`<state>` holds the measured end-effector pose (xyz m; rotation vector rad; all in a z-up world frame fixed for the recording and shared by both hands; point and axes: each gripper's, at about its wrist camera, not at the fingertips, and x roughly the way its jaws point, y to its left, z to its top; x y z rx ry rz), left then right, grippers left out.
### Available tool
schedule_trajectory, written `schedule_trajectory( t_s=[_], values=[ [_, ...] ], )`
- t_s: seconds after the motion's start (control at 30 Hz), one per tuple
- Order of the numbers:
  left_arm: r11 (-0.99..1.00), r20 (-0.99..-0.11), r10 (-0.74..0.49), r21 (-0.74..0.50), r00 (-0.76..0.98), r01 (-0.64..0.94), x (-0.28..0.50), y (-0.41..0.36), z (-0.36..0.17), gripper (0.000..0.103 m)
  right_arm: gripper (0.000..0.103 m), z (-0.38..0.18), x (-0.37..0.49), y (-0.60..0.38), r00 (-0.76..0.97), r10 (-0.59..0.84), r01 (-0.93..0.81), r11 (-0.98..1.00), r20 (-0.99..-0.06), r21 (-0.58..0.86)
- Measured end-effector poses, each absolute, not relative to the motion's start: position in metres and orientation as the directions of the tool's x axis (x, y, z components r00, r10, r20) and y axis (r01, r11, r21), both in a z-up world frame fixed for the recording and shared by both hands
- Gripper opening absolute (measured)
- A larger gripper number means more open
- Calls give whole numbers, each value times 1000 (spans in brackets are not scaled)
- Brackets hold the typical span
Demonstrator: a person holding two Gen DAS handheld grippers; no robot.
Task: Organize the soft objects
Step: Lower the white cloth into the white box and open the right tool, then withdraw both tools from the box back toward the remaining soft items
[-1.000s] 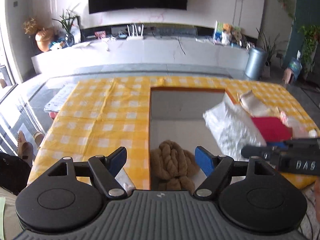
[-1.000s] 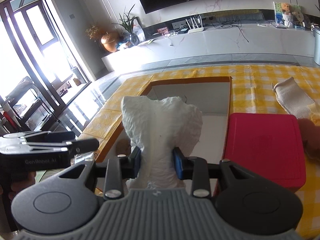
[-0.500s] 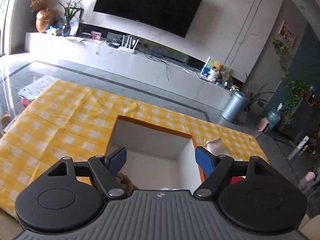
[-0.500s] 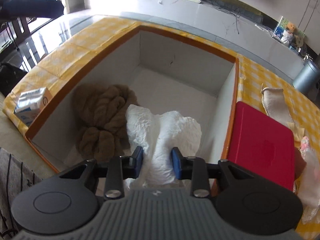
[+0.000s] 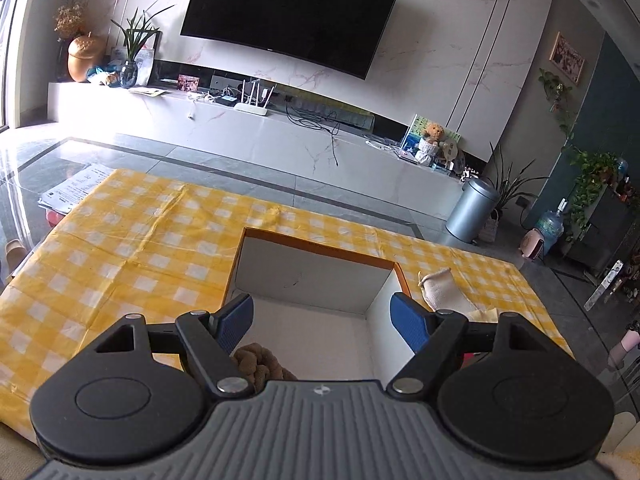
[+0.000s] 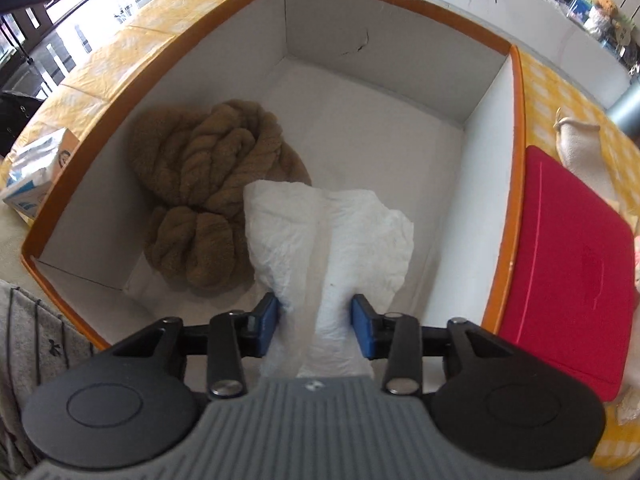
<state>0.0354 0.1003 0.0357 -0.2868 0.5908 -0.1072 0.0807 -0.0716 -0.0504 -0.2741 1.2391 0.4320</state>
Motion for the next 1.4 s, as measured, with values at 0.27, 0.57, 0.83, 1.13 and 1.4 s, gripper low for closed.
schedule_trajectory(
  t_s=[0.27,0.57,0.83,1.13,1.4],
  values=[
    [946,-504,-204,-321,839,37,28,107,44,95,101,-28,70,-68,274,206,-436,897,-940,69],
    [957,-457,-143,-291,878,5,13,110,59,95,101,-1,67,-92,436,216,-438,899,-874,3],
    [959,-457,-141,-282,878,7,11,103,60,95,101,43,72,-141,567,228,-375,927,-792,-1],
    [966,-493,-197,-247,847,81,19,71,54,95,101,90,82,-235,759,97,-172,984,-644,-54],
    [974,-545,-224,-151,808,168,27,17,37,95,101,75,82,-328,801,-288,162,948,-525,-274]
  ],
)
